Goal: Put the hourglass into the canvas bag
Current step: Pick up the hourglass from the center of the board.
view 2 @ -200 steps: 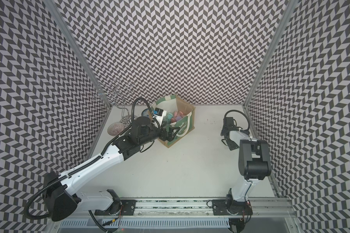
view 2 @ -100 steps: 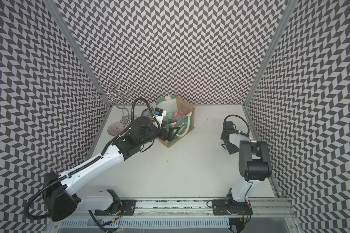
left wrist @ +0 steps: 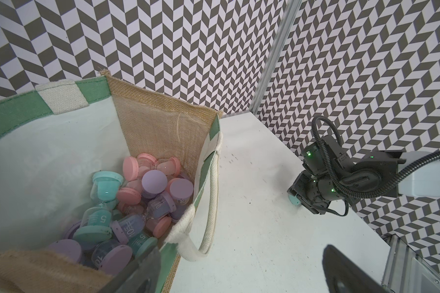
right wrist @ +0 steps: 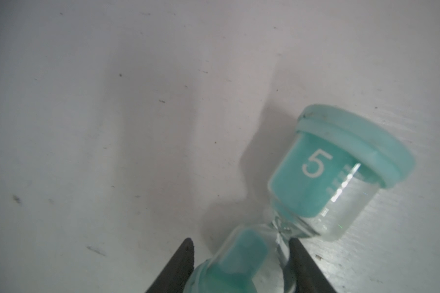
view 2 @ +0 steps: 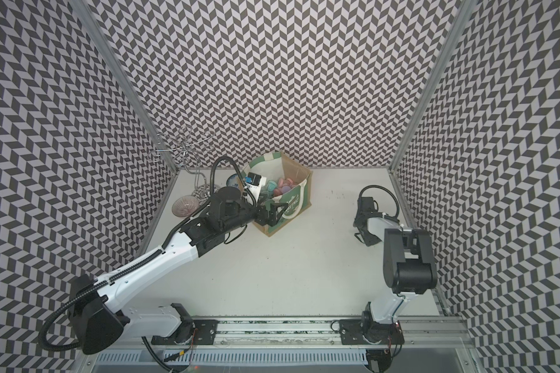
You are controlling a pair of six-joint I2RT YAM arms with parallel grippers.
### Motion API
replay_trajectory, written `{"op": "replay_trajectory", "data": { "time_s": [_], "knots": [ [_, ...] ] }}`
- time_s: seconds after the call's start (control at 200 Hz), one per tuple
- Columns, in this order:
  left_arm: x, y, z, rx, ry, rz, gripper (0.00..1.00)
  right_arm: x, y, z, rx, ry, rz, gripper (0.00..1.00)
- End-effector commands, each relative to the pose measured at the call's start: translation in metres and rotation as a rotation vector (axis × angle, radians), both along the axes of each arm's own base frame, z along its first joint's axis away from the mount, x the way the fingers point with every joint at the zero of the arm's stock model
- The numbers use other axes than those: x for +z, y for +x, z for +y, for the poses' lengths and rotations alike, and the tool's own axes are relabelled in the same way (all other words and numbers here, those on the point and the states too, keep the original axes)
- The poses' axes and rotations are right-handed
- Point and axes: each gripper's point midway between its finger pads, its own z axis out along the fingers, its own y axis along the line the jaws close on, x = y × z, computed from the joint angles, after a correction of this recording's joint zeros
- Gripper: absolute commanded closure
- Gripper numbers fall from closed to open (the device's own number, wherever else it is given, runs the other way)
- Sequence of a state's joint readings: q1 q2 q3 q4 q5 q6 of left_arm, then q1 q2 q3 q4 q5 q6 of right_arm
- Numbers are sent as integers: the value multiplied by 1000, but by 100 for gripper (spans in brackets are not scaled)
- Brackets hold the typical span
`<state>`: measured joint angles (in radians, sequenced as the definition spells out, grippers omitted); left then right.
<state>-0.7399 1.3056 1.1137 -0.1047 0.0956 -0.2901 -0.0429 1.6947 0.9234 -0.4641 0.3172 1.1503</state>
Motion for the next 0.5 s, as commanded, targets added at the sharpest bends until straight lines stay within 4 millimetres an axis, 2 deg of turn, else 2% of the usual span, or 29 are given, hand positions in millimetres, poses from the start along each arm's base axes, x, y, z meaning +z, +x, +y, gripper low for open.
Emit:
{"op": "replay_trajectory", "data": {
  "time_s": [0.0, 0.26, 0.496],
  "knots": [
    [11, -3, -2, -9, -36, -16, 1, 1, 4, 6, 46, 33, -36, 59],
    [8, -3, -4, -14, -36, -12, 1, 12, 10, 12, 125, 35, -89, 69],
    [5, -1, -4, -11, -31, -7, 1, 26, 9, 17, 216, 15, -133, 69]
  ]
}}
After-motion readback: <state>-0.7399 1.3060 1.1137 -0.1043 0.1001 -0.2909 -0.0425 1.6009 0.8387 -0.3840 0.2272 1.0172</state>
